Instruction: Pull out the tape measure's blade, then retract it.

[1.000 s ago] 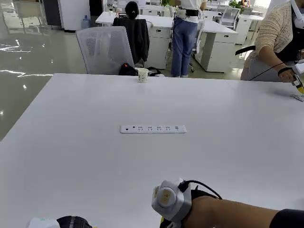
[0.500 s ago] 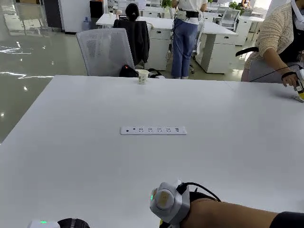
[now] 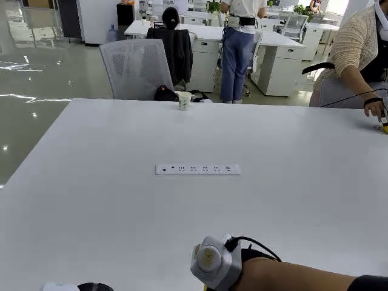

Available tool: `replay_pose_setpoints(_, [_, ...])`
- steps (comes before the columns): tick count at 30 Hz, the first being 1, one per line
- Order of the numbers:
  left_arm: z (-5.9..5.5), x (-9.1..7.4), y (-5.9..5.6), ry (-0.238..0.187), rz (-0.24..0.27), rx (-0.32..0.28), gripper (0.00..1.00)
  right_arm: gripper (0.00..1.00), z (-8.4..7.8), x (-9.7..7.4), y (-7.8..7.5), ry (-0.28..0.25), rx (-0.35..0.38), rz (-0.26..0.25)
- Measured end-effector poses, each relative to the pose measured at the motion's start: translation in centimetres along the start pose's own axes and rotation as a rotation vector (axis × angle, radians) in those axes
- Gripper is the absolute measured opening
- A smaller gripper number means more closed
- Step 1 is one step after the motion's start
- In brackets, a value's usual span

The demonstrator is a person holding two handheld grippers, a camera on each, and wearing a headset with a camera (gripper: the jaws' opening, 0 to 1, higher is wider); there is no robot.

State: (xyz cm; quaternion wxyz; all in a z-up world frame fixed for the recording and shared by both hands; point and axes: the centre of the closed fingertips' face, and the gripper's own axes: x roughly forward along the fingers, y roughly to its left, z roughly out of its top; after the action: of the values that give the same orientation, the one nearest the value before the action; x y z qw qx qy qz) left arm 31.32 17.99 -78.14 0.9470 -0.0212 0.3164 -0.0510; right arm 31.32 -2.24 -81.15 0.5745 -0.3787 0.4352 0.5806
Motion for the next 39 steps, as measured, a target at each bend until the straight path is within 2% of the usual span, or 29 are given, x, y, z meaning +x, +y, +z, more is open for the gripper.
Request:
replay_pose_setpoints(34, [-0.1,-0.1,0.1,0.013,-0.034,-0.022,0.61,0.11,1.0,0.4,0.3,-0.011,-0.045,0.007])
replay_pose_setpoints(39, [-0.1,-0.1,-0.1,0.02,-0.034,0.005,0.61,0.11,1.2,0.5,0.3,-0.016,-0.052,0.007])
